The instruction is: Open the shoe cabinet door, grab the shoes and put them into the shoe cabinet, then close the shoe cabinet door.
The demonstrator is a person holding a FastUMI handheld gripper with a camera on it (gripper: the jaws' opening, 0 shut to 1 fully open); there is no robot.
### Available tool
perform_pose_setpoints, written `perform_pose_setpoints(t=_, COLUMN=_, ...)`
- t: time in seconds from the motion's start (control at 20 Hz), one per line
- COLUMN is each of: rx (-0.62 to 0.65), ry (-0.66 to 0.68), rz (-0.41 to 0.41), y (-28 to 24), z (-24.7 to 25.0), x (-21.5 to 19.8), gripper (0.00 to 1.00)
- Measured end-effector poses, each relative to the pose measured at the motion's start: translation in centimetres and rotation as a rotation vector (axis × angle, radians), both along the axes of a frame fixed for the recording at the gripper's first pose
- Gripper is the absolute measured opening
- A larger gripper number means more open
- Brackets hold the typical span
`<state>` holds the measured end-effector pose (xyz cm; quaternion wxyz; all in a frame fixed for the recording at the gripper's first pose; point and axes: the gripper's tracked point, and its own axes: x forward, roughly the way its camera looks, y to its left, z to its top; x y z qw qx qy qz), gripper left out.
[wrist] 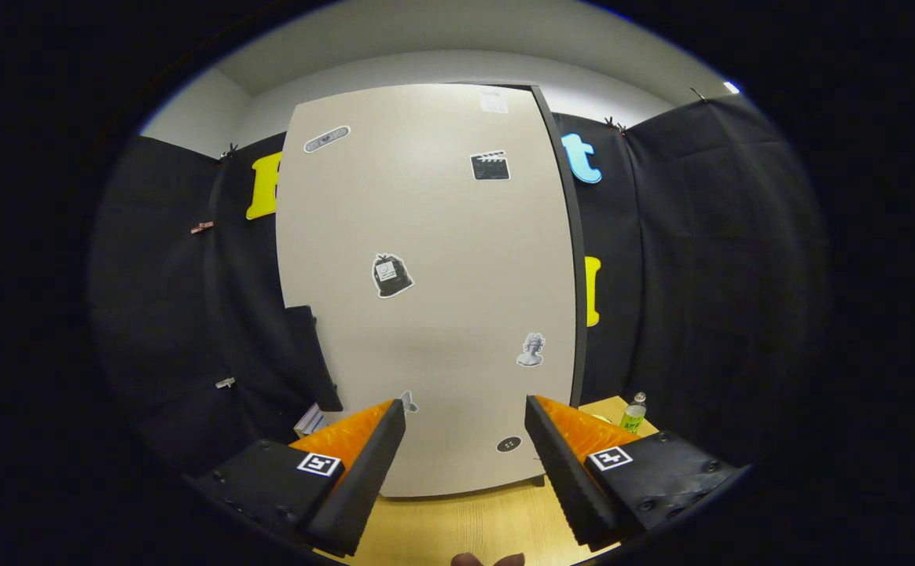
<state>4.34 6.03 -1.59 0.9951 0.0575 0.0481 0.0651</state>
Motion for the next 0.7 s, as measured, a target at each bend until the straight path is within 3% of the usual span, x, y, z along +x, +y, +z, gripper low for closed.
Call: perform_pose_setpoints(t=0.7, rx=0.002, ry=0.0, rz=-0.001, y=0.25, z=0.54, x=-0.3, gripper=0.98)
